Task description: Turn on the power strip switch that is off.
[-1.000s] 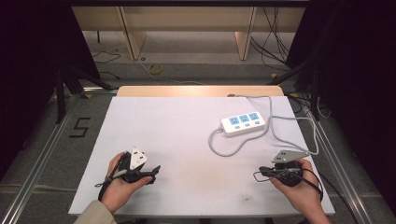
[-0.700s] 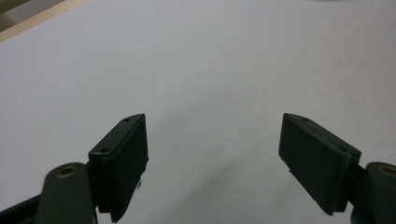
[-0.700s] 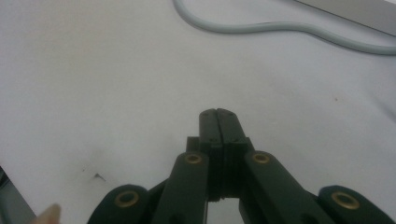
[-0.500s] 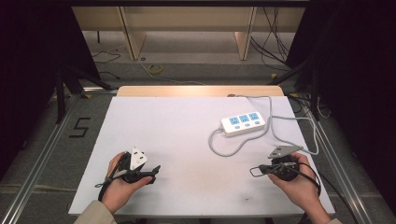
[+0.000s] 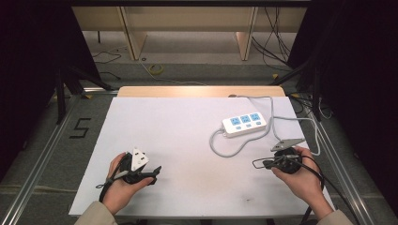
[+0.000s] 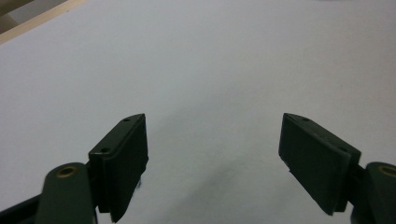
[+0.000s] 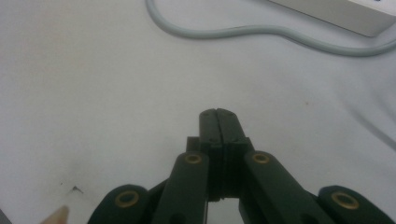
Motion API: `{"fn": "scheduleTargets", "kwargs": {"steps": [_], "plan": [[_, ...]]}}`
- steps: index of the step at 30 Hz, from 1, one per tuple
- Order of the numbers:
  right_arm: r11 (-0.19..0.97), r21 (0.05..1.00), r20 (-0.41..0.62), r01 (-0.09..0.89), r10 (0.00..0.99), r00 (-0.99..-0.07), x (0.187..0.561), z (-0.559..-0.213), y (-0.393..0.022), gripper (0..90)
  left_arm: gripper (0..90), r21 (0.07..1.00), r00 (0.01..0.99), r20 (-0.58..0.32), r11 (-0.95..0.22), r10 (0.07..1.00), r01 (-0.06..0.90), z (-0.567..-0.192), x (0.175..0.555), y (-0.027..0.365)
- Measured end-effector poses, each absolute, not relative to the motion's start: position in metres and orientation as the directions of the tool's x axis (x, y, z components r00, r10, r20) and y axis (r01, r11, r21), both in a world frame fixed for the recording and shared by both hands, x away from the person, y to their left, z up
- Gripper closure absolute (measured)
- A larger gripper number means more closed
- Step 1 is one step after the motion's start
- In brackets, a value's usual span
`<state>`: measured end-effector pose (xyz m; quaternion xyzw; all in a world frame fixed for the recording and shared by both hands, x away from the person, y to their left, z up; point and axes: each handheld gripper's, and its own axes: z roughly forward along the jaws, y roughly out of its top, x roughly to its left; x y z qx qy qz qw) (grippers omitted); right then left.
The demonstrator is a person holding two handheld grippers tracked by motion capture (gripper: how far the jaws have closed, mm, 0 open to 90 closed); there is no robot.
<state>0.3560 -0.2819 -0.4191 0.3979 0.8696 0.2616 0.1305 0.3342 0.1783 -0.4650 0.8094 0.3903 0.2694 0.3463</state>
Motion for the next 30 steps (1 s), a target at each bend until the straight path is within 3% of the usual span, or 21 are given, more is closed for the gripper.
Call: {"fn": "scheduleTargets", "kwargs": {"steps": [30], "plan": [[0.550,0.500,-0.025,0.669,0.781,-0.624,0.382,-0.401,-0.281,90.0,23.8,0.766,0.554,0.171,-0.464,0.815,0.445,-0.466,0.334,0.176]]}}
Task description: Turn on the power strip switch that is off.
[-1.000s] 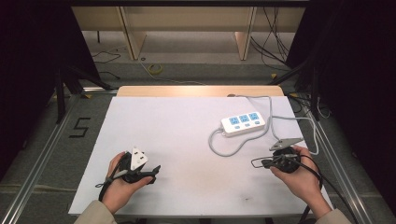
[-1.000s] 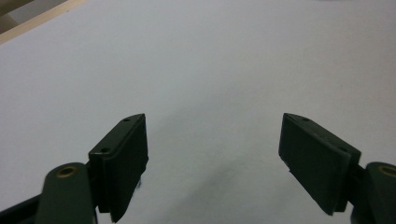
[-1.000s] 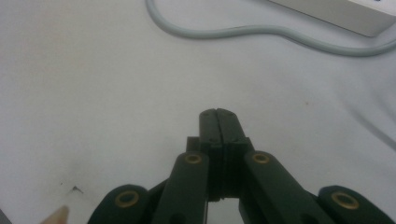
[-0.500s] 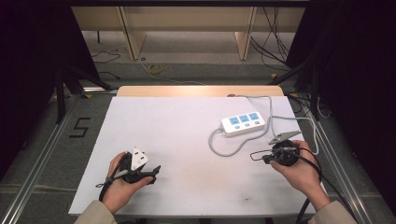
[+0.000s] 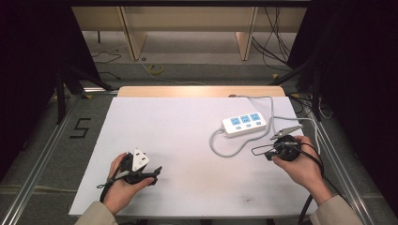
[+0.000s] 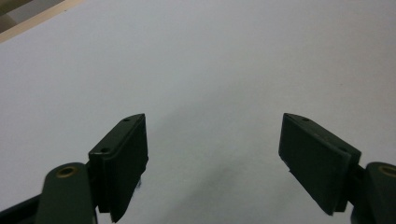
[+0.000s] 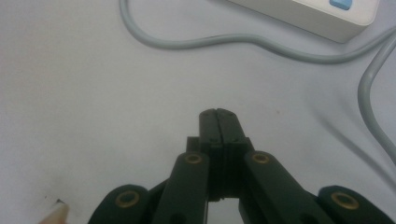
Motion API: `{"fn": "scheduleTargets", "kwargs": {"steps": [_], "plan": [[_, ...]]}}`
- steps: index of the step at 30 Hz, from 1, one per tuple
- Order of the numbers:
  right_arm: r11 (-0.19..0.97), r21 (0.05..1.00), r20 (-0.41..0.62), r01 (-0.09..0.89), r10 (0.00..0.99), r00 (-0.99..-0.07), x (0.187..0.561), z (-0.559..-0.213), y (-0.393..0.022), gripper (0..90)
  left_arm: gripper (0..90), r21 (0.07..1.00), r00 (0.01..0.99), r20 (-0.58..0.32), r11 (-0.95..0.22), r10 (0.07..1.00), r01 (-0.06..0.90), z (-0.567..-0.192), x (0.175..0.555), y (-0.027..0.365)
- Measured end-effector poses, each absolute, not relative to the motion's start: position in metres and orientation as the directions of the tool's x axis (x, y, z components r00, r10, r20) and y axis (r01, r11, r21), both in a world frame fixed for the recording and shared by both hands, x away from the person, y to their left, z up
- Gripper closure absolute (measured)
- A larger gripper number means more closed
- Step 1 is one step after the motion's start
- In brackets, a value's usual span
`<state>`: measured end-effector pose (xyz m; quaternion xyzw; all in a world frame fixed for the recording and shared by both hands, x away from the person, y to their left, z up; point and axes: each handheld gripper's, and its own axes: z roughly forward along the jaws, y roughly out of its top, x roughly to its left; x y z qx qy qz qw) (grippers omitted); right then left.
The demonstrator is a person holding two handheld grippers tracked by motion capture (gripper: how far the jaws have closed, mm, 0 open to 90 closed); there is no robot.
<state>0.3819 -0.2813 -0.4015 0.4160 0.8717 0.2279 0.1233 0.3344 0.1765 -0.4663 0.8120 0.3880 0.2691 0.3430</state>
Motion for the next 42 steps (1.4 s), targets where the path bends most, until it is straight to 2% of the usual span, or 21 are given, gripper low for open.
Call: {"fn": "scheduleTargets", "kwargs": {"steps": [42], "plan": [[0.524,0.448,-0.019,0.724,0.815,-0.579,0.418,-0.391,-0.284,90.0,23.5,0.764,0.559,0.177,-0.471,0.810,0.441,-0.467,0.335,0.174]]}}
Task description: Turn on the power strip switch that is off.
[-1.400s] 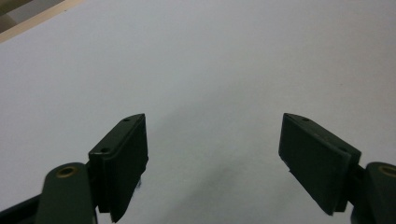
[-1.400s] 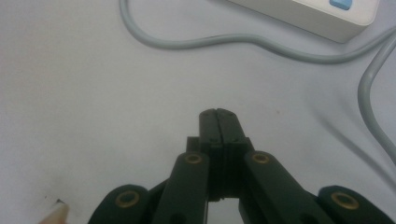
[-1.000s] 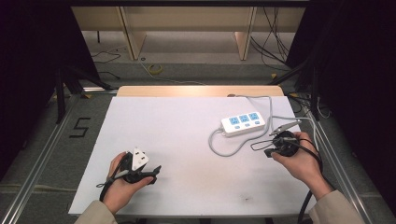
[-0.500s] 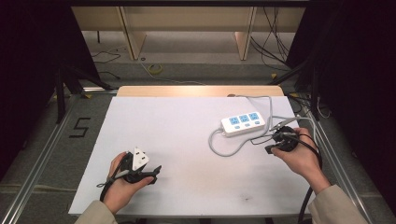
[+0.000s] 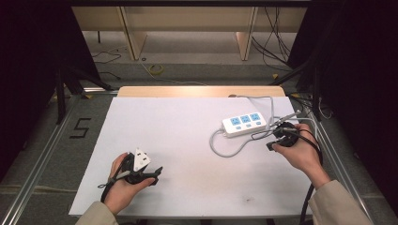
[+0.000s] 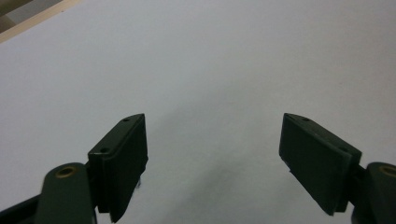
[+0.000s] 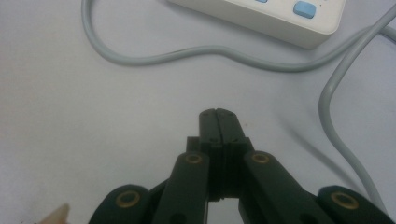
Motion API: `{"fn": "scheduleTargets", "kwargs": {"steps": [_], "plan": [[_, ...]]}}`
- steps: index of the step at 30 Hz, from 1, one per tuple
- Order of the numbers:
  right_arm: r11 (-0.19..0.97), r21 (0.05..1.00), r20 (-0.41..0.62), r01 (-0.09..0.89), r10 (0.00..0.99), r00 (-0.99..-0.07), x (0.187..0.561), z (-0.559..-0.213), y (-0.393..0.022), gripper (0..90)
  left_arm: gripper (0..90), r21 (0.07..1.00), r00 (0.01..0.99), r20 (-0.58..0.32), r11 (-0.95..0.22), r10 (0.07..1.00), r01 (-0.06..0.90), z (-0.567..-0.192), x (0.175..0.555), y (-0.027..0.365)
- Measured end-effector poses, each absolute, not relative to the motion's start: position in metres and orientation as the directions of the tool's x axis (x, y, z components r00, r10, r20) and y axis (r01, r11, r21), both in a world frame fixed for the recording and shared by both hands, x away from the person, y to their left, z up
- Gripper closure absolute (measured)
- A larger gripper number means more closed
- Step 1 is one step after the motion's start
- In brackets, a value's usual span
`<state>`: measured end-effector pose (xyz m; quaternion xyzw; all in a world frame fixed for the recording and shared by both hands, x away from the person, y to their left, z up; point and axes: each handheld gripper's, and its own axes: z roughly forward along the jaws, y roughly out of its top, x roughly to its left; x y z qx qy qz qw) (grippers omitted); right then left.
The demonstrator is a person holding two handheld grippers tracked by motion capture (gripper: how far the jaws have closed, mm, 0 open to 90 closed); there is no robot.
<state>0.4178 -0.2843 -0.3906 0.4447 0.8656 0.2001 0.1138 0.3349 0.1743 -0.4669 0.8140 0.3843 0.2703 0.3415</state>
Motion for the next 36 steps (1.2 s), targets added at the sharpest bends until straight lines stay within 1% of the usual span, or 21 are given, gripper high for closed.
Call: {"fn": "scheduleTargets", "kwargs": {"steps": [36], "plan": [[0.509,0.428,-0.017,0.747,0.831,-0.556,0.452,-0.381,-0.280,90.0,23.5,0.762,0.561,0.183,-0.477,0.807,0.438,-0.467,0.335,0.174]]}}
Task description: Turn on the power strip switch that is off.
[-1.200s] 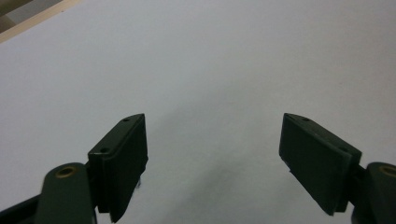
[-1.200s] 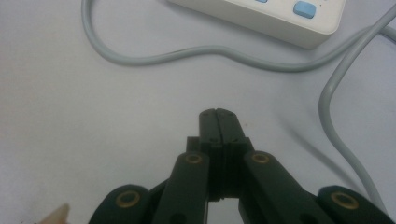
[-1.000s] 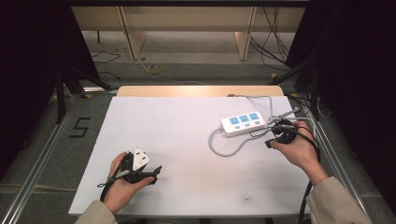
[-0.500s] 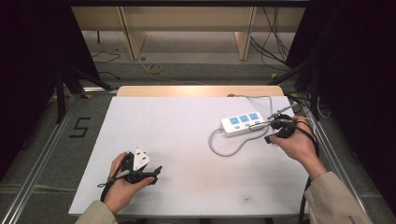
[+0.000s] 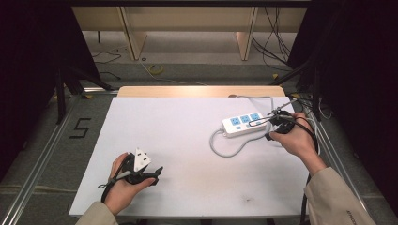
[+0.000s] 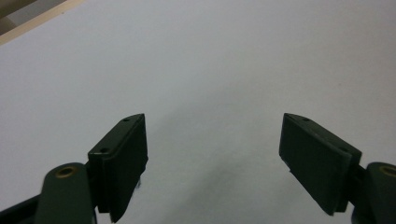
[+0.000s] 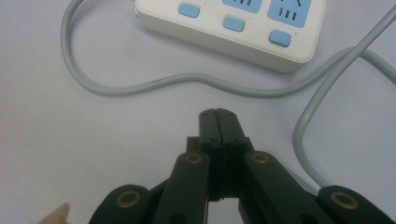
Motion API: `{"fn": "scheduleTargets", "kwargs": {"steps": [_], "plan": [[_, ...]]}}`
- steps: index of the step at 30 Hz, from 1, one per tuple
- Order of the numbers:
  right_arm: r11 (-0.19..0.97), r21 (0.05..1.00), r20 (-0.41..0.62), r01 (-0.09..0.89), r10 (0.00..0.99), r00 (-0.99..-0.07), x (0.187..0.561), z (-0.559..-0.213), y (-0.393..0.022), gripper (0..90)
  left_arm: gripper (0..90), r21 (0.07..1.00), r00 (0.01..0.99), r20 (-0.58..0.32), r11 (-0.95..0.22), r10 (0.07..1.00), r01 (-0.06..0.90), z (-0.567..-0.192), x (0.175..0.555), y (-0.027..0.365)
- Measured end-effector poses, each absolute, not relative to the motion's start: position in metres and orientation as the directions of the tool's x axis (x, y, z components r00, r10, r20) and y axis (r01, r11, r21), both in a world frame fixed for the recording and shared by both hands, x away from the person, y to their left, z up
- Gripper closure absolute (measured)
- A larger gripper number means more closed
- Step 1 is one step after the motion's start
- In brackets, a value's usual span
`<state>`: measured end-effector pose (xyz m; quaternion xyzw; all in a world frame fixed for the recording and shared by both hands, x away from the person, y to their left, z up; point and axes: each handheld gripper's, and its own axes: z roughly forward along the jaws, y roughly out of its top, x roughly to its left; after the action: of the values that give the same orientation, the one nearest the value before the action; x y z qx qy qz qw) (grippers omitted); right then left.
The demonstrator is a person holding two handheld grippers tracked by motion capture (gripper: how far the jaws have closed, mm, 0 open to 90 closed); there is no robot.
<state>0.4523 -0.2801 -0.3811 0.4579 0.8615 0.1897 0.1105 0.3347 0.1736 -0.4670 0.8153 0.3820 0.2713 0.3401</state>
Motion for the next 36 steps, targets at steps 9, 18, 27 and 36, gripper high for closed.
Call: {"fn": "scheduleTargets", "kwargs": {"steps": [9,18,27,36], "plan": [[0.503,0.421,-0.017,0.755,0.836,-0.548,0.461,-0.378,-0.279,90.0,23.5,0.767,0.560,0.182,-0.473,0.809,0.434,-0.467,0.334,0.173],[0.498,0.417,-0.026,0.760,0.843,-0.538,0.471,-0.376,-0.278,90.0,23.5,0.764,0.563,0.182,-0.476,0.806,0.435,-0.467,0.334,0.172],[0.490,0.408,-0.027,0.770,0.850,-0.527,0.479,-0.374,-0.279,90.0,23.6,0.762,0.566,0.185,-0.481,0.804,0.433,-0.467,0.334,0.172],[0.480,0.406,-0.024,0.778,0.856,-0.516,0.487,-0.373,-0.280,90.0,23.5,0.762,0.567,0.188,-0.483,0.802,0.431,-0.467,0.334,0.172]]}}
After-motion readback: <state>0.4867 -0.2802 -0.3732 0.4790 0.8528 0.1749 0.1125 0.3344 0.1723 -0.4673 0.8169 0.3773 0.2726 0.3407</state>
